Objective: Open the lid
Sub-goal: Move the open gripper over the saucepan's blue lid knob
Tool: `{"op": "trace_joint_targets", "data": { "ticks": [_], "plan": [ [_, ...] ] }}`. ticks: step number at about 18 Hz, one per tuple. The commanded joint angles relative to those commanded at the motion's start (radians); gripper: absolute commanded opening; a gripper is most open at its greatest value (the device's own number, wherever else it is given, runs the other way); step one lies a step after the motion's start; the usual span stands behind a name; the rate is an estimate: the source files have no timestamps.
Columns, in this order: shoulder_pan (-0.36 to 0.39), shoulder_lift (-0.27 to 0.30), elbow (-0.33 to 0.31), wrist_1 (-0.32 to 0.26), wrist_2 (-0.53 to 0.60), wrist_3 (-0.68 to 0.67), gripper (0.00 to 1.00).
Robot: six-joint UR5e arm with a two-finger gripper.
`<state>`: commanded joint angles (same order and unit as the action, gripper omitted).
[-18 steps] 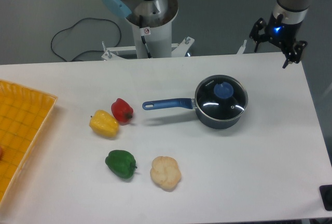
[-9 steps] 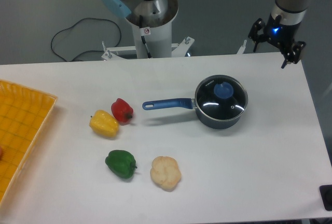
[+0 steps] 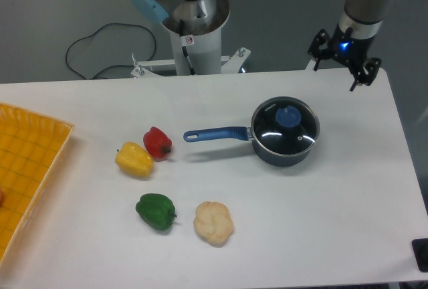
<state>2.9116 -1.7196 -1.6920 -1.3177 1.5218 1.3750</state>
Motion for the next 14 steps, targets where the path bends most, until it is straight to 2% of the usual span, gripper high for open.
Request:
{"op": "trace_joint_targets", "data": {
  "ticks": [6, 10, 12, 14],
  "plan": [
    [-0.066, 0.003, -0.052, 0.015, -0.011, -0.267, 1.0],
    [-0.072, 0.024, -0.08, 0.018, -0.02, -0.312, 1.0],
    [-0.071, 0.025, -0.104, 0.064, -0.023, -0.33, 1.0],
    [-0.074, 0.035, -0.158, 0.168, -0.023, -0.381, 1.0]
  ]
}}
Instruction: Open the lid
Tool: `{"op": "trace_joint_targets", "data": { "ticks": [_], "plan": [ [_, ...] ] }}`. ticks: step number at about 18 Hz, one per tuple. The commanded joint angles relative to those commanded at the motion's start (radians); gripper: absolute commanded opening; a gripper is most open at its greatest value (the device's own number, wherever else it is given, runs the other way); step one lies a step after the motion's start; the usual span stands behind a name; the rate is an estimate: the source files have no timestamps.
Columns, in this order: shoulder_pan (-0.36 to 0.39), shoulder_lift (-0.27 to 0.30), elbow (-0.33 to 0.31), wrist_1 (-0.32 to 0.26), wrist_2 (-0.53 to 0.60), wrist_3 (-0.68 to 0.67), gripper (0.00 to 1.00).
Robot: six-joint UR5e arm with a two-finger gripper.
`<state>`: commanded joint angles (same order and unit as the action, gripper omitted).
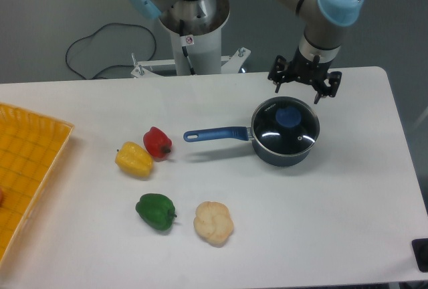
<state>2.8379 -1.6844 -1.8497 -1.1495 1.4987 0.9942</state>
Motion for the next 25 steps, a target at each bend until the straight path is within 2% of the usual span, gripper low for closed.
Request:
{"op": "trace_joint_targets", "data": {
  "ticks": [1, 3, 8, 12, 17, 19, 25],
  "plan": [
    [0.002, 0.002, -0.02, 0.034, 0.0, 0.0, 1.0],
    [0.0, 0.008, -0.045, 0.056, 0.002, 0.0, 1.0],
    [-0.002, 0.028, -0.065, 0.059, 0.006, -0.005, 1.0],
    [-0.003, 0.02, -0.065, 0.059, 0.008, -0.005, 1.0],
    [-0.014, -0.012, -0.057, 0.062, 0.041, -0.011, 1.0],
    [-0.04, -0.031, -0.049, 0.065, 0.067, -0.031, 1.0],
    [-0.055, -0.064, -0.034, 0.077, 0.071, -0.055, 1.0]
  ]
}}
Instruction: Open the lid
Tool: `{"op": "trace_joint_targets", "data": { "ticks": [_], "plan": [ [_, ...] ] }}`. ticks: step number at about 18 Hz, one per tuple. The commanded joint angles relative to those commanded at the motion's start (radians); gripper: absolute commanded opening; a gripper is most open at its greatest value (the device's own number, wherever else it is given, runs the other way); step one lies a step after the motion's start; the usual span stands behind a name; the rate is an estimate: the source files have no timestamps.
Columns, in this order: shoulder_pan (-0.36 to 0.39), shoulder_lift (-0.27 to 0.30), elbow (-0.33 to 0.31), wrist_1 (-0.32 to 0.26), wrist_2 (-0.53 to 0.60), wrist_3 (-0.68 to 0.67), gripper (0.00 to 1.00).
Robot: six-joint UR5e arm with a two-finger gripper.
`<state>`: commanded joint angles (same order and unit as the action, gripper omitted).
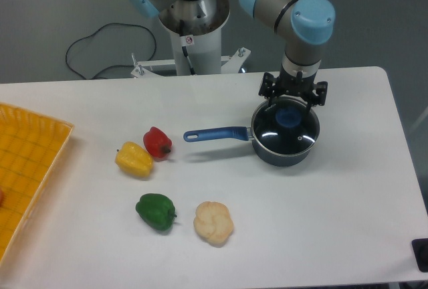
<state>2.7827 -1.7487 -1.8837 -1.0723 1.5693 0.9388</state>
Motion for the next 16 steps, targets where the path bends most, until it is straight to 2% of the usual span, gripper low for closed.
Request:
{"op": "trace_joint_targets", "data": {
  "ticks": [7, 16],
  "plan": [
    [0.0, -0.017, 0.0, 0.028, 0.0, -0.009, 1.0],
    [-0.011, -0.026, 0.012, 0.031, 0.0, -0.038, 1.0]
  ]
}}
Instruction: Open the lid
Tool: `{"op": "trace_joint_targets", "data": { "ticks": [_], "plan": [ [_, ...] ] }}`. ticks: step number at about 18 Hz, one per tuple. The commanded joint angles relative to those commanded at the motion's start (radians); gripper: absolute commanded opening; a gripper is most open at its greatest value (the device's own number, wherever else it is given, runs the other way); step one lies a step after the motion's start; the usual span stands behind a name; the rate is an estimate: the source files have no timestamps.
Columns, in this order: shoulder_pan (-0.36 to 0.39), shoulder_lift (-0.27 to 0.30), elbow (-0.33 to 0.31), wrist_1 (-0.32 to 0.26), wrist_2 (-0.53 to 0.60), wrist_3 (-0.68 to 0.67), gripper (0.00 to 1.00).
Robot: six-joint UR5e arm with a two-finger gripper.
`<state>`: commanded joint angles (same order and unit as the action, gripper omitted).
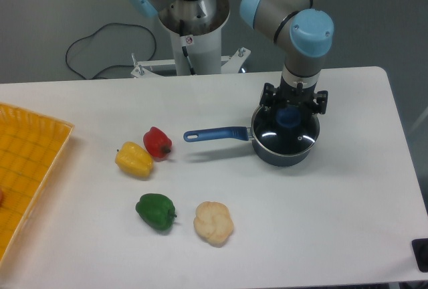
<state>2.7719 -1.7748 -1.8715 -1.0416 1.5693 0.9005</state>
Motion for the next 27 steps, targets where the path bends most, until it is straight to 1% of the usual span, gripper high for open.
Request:
{"op": "trace_joint_targets", "data": {
  "ticks": [8, 14, 23, 27],
  "plan": [
    [-0.009, -0.009, 0.008, 0.0, 0.003, -0.026, 0.99],
    [-0.009, -0.008, 0.012, -0.002, 0.003, -0.023, 0.9],
    [-0.008, -0.008, 0.012, 0.0, 0.003, -0.023, 0.85],
    [-0.008, -0.008, 0.012, 0.0, 0.0, -0.023, 0.75]
  ]
}}
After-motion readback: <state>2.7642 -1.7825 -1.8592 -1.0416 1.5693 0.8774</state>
